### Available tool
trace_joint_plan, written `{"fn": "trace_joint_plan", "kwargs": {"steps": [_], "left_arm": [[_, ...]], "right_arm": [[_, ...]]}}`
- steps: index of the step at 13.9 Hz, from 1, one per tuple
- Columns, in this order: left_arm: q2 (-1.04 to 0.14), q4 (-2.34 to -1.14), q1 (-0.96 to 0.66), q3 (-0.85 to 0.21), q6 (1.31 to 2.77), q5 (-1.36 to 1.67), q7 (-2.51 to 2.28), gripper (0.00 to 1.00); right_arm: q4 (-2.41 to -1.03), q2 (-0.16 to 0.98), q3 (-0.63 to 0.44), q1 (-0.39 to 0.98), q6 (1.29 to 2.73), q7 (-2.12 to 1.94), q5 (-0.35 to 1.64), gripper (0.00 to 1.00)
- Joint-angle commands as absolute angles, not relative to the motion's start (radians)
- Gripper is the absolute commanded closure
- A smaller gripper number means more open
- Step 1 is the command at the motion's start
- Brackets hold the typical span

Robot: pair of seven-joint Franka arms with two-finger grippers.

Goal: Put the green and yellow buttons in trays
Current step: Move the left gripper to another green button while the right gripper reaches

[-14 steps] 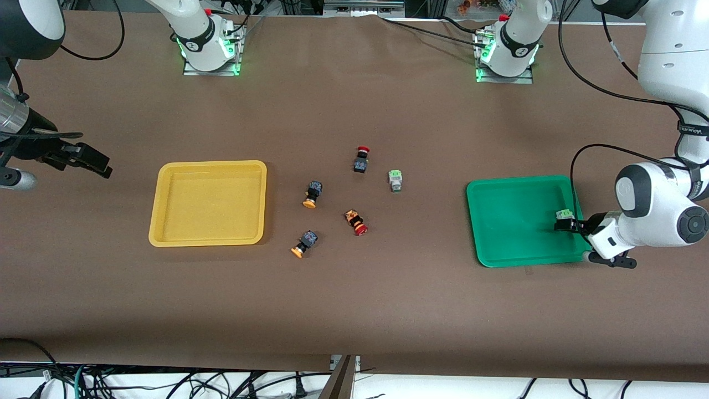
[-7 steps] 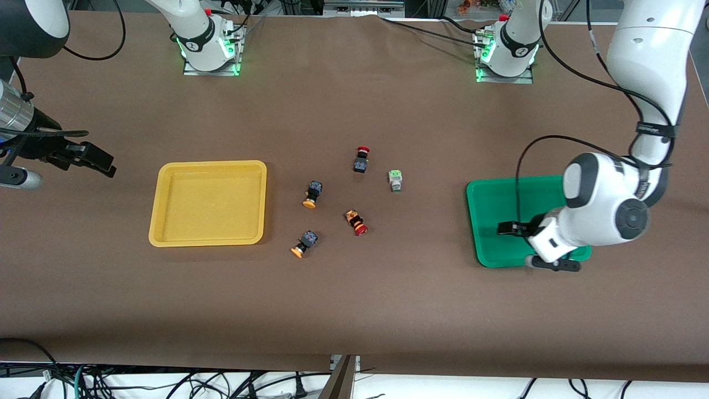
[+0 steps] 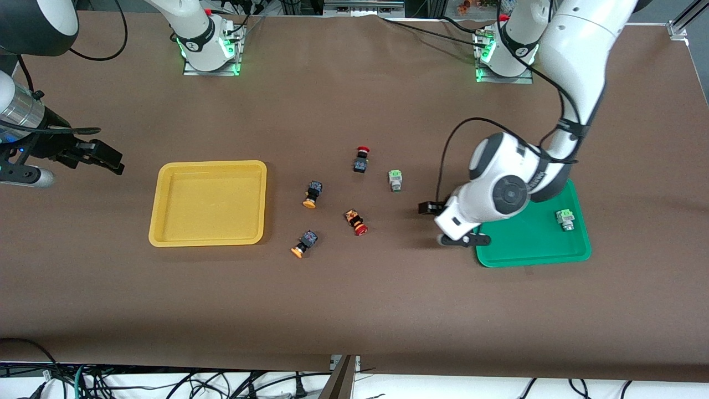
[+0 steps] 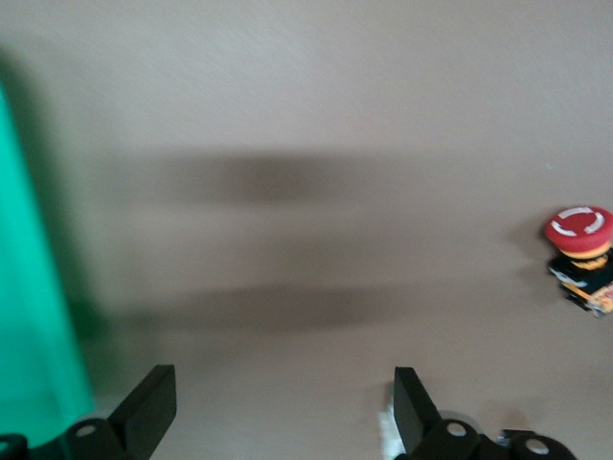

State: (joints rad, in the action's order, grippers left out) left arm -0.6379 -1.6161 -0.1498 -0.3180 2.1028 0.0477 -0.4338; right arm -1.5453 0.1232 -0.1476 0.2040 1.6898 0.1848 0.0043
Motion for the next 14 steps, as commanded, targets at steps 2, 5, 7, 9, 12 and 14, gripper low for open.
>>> {"fn": "trace_joint_plan", "kwargs": {"steps": [2,5,7,9,12,14], "left_arm": [[-0.66,-1.638,-0.234,-0.307,2.151,0.034,-0.55,0.0],[-0.663,-1.67,-0.287,-0.304,2.152,0.032,-0.59,0.0],[-0.661,-1.71,-0.314,-0.305,2.184,-0.018,-0.655,0.0],[-0.661,-1.729,-0.343,-0.307,2.186,-0.063,-0.715,0.0],[-0.664,-1.743,-0.362,-0.307,2.209,-0.063,-0.744,0.0],[-0.664,-1.772,-0.365,-0.307,2.252,-0.063,-0.755,0.0]], "right_arm": [[-1.542,0.12,-0.147,0.23,1.67,0.195,-0.021,0.01],[-1.552,0.176,-0.138,0.293,1.675,0.187,-0.023,0.01],[-1.559,0.215,-0.135,0.354,1.699,0.19,-0.023,0.01],[-1.524,0.297,-0.111,0.377,1.765,0.192,0.012,0.01],[-1.347,0.516,-0.095,0.42,1.795,0.464,0.038,0.01],[-1.278,0.638,-0.084,0.448,1.877,0.611,0.069,0.01]]}}
